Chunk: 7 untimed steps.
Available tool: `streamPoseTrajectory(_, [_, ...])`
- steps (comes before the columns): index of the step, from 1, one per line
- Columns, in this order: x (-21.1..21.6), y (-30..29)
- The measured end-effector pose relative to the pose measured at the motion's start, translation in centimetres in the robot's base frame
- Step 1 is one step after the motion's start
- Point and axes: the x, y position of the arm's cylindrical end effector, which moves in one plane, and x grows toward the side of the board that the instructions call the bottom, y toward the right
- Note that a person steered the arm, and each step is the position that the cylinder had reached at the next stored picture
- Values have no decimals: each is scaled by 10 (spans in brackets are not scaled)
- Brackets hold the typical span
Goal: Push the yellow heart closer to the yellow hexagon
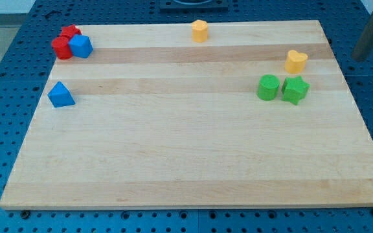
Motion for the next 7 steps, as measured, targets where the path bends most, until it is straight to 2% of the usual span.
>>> streamPoseTrajectory(4, [7,-177])
streamPoseTrajectory(6, [28,-171])
streamPoseTrajectory(7, [39,-197])
